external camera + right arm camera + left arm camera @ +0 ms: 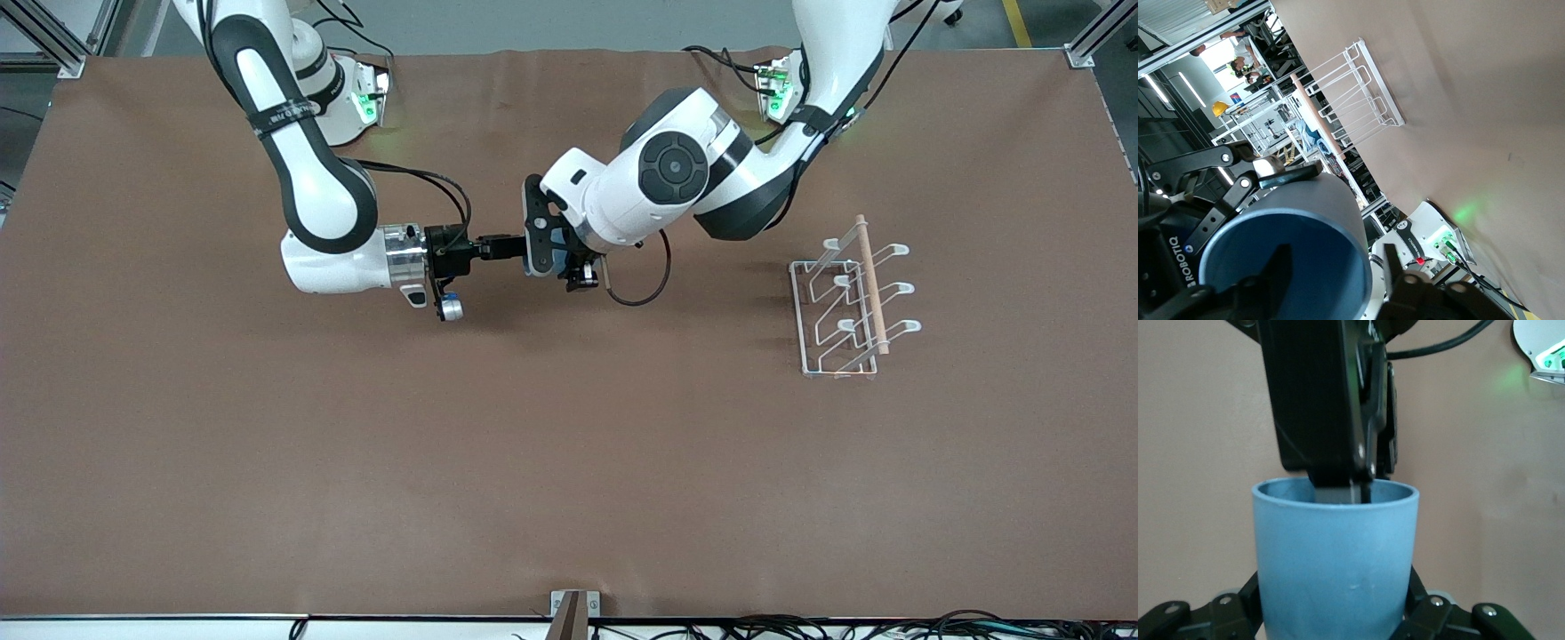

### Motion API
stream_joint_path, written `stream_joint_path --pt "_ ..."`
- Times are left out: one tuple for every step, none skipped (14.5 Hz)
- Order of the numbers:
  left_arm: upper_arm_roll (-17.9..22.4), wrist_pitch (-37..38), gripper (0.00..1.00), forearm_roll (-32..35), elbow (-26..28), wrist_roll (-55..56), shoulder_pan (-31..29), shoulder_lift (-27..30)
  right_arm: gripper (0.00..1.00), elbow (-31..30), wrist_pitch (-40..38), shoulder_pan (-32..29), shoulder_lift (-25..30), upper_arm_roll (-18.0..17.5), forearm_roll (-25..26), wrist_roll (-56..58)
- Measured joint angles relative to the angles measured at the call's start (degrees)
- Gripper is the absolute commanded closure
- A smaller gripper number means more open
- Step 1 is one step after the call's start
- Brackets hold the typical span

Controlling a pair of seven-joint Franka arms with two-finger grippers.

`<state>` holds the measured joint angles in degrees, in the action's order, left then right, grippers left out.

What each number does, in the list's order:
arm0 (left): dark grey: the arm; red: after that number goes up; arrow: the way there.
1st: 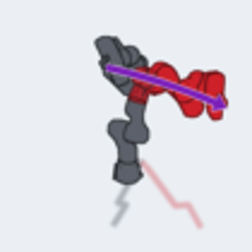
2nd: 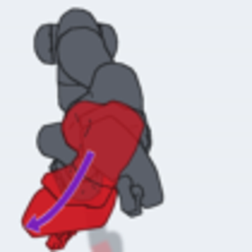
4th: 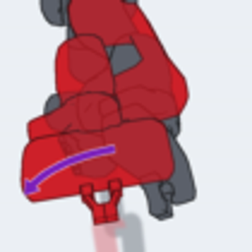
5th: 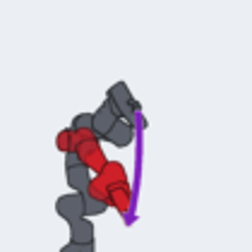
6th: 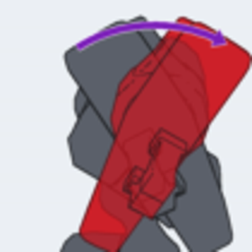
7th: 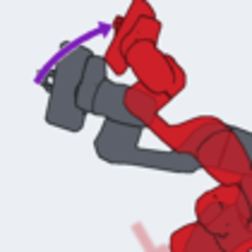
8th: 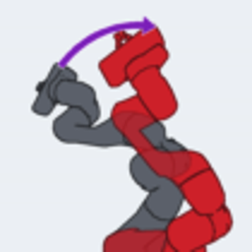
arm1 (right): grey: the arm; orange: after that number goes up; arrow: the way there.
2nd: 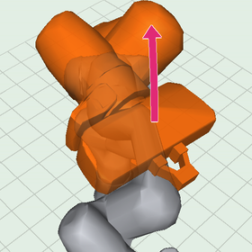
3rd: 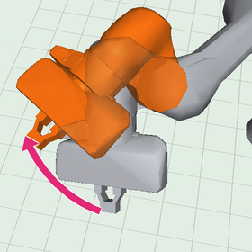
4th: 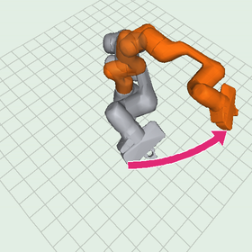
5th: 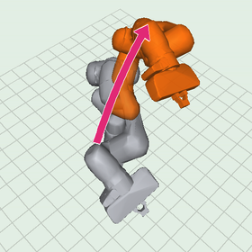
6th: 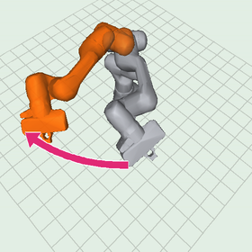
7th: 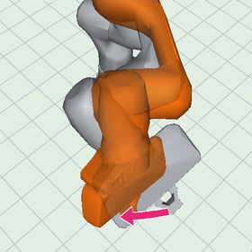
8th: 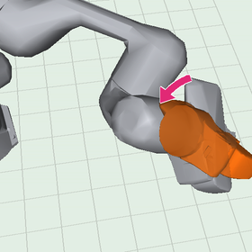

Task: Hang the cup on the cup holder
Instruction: 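Open the right gripper and release the cup to the left gripper, then carry the cup with the left gripper while the right gripper retracts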

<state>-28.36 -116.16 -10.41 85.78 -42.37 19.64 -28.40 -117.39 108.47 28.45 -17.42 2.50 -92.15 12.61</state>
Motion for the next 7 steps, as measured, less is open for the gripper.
stream_joint_path --pt "0.0 0.8 0.88 1.7 0.0 -0.1 -0.1 0.4 0.00 0.0 0.0 -0.4 0.0 0.2 0.3 0.0" --pt "0.0 2.3 0.88 4.6 -0.1 -0.1 -0.3 0.9 0.00 0.0 0.0 -1.0 0.0 0.4 1.3 0.1" --pt "0.0 3.9 0.88 7.3 -0.1 -0.1 -0.4 1.6 0.00 0.0 0.0 -2.0 0.0 0.5 3.3 0.1" --pt "0.1 5.6 0.86 9.2 -0.2 -0.1 -0.5 2.4 0.00 0.1 0.0 -3.2 0.2 0.6 6.1 0.1" --pt "0.2 7.7 0.83 10.5 -0.2 -0.1 -0.6 3.3 0.00 0.1 0.0 -4.6 0.4 0.7 9.1 0.1" --pt "0.3 10.0 0.79 12.3 -0.2 -0.1 -0.7 4.3 0.00 0.3 -0.1 -6.1 0.8 0.8 12.3 0.1" --pt "0.3 12.4 0.79 14.4 -0.2 -0.1 -0.9 5.2 0.00 0.6 -0.2 -7.6 1.3 0.8 15.9 0.1"
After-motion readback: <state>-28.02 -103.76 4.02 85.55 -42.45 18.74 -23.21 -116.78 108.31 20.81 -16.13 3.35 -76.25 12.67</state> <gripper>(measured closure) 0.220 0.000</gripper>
